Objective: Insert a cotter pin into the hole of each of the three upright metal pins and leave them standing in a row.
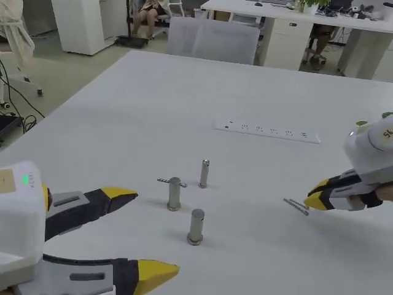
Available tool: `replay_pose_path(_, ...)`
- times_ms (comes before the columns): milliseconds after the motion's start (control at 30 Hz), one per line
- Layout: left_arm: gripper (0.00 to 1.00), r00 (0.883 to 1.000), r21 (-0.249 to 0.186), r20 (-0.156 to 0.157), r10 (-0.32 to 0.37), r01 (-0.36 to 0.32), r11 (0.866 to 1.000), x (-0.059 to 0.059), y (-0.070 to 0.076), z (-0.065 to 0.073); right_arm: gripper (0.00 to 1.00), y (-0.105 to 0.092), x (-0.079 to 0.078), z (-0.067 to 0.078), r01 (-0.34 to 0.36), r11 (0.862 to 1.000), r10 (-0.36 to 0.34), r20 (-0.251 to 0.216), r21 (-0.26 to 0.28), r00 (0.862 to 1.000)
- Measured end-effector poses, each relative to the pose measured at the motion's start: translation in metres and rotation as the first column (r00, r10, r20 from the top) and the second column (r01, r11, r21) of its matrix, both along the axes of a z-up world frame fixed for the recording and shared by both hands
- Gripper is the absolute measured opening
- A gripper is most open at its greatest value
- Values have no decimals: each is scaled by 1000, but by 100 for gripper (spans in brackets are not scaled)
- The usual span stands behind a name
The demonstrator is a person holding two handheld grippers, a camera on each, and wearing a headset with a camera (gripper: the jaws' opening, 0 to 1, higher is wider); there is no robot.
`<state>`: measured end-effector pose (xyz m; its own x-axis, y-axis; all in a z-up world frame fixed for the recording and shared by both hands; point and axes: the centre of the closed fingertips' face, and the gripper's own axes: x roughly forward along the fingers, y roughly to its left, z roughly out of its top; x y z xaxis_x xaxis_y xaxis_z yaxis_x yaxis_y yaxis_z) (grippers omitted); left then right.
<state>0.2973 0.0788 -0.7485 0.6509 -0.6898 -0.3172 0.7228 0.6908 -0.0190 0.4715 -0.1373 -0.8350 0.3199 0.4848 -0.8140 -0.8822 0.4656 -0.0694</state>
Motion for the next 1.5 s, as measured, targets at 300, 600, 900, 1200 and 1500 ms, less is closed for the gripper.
replay_pose_path(300,88,999,-28,-53,9,-10,1000,-4,2,-8,10,3,1,-16,-10,996,6,-46,-83,999)
replay_pose_path(600,86,997,-17,-73,4,-5,1000,-8,3,-14,9,6,0,-27,-45,985,30,-92,-167,995)
replay_pose_path(900,84,997,-20,-82,-8,6,1000,-10,3,-16,8,5,1,-34,-51,975,24,-126,-217,992)
replay_pose_path(1200,82,996,-25,-89,-18,16,1000,-11,2,-18,7,3,2,-36,-91,950,48,-149,-299,988)
replay_pose_path(1500,79,995,-26,-96,-21,18,999,-9,2,-19,5,3,4,-37,-104,921,43,-168,-374,985)
